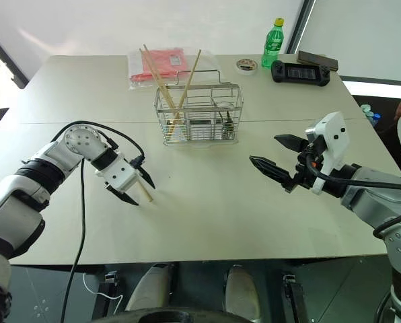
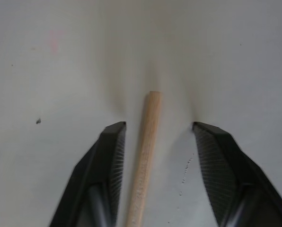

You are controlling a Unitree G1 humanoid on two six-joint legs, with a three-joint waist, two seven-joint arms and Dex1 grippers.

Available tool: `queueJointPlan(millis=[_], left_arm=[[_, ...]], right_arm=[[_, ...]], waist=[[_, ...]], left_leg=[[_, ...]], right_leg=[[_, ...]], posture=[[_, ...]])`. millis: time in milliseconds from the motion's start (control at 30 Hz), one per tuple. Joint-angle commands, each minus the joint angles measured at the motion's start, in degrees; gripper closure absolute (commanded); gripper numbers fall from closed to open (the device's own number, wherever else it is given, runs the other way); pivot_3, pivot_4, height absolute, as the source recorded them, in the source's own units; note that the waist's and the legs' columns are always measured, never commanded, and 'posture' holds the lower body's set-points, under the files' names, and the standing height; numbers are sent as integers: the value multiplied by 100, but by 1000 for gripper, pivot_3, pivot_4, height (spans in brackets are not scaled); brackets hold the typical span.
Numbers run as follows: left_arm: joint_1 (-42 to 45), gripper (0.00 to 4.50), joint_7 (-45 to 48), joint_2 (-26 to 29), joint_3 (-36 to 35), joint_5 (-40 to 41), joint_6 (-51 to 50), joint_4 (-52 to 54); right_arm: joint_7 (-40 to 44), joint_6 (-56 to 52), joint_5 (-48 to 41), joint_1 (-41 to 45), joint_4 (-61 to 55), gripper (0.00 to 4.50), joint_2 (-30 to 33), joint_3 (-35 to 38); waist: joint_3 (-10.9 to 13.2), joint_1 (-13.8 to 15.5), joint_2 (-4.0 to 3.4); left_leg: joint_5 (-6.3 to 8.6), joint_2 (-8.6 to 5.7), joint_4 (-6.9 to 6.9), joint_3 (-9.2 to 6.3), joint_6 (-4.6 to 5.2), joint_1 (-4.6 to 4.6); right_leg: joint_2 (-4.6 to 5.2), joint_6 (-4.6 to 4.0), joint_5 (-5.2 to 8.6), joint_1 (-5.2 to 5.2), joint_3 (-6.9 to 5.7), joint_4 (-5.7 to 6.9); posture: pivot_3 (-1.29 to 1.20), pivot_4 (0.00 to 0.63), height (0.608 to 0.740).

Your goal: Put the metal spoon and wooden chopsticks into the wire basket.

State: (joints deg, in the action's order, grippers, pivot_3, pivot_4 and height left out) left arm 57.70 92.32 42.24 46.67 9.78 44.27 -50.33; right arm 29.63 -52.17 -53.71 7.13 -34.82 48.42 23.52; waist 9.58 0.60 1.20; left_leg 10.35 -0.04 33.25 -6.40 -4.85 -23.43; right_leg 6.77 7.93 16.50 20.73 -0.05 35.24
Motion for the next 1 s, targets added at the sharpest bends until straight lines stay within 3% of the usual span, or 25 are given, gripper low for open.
queueJointPlan(millis=[33, 67, 100, 433, 567, 700, 1000], left_arm=[[117, 3700, 18, -72, 195, -132, 53, -241], [134, 4298, 18, -89, 223, -143, 43, -283], [148, 4467, 18, -100, 249, -147, 42, -318], [43, 4467, 18, -158, -210, -62, -407, -245], [90, 4467, -164, -192, -1366, 438, -1751, 245], [194, 4467, -1188, -46, -2711, 1044, -3693, 1127], [-266, 4467, -3170, 368, -5093, 2289, -6907, 3436]], right_arm=[[-60, 28, -129, -12, -233, 0, 86, 276], [-82, 31, -145, -15, -236, 0, 85, 286], [-101, 33, -159, -16, -239, 0, 86, 292], [-130, 92, -130, 13, -188, 0, 97, 223], [58, 141, -67, 1, -167, 0, 152, 110], [172, 180, -12, 114, -71, 0, 178, 31], [559, 210, -83, 449, 105, 0, 248, -148]], waist=[[0, 24, -1], [0, 27, -1], [0, 23, -1], [-4, 21, -6], [5, 2, 8], [8, -32, 11], [9, -171, 8]], left_leg=[[0, 0, 2, 0, 0, 0], [0, 0, 4, 0, 1, -1], [0, 0, 6, 0, 1, -2], [0, -1, 8, 0, 1, -1], [0, 0, 8, -3, 1, -11], [2, 0, 6, -4, 6, -24], [3, 1, -12, -6, 8, -4]], right_leg=[[1, 0, 0, -2, 0, -1], [1, 0, 0, -6, -1, -3], [2, 0, 0, -7, -1, -5], [3, 0, 0, -9, -2, -5], [2, 0, 0, 0, -4, -4], [2, 28, -8, 13, -5, -3], [1, 40, -5, 11, -7, 11]], posture=[[0, 150, 721], [0, 150, 721], [0, 150, 721], [0, 150, 721], [0, 150, 721], [0, 150, 721], [0, 150, 721]])
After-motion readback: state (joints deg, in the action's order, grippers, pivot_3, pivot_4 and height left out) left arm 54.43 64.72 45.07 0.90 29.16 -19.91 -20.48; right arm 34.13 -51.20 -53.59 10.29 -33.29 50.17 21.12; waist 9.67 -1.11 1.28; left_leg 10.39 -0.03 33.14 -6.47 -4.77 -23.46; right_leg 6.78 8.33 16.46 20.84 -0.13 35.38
